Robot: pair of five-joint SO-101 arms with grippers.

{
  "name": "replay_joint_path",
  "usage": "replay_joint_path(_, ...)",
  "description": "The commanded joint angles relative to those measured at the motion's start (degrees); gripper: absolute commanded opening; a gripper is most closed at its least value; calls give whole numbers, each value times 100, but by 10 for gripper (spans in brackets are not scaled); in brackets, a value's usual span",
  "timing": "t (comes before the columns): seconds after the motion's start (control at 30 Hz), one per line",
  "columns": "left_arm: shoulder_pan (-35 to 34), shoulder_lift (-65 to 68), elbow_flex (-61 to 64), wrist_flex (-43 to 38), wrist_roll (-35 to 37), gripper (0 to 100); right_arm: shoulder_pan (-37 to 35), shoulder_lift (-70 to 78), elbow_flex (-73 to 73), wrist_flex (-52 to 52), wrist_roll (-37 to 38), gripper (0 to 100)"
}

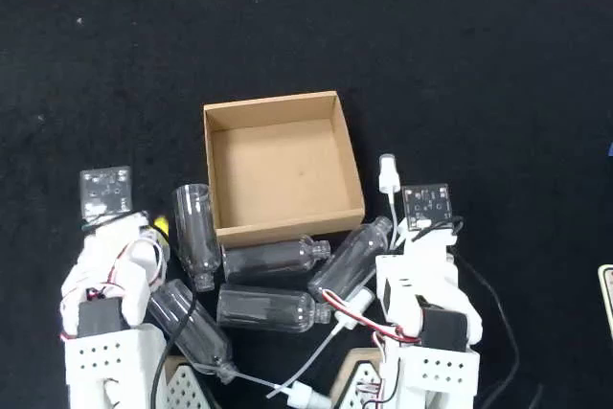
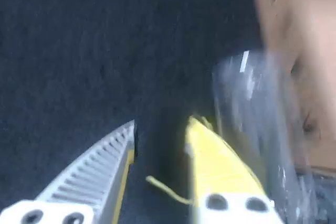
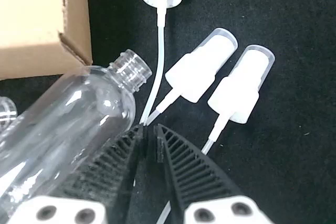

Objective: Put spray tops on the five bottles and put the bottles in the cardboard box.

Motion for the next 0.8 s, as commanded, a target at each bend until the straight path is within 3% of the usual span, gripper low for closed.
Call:
replay_joint_path(0.0,4,-18,57,-9,18,105,62,-198,-13,53,44,11)
replay_joint_path(0.77,-48,-18,48,-369,18,105,62,-198,-13,53,44,11)
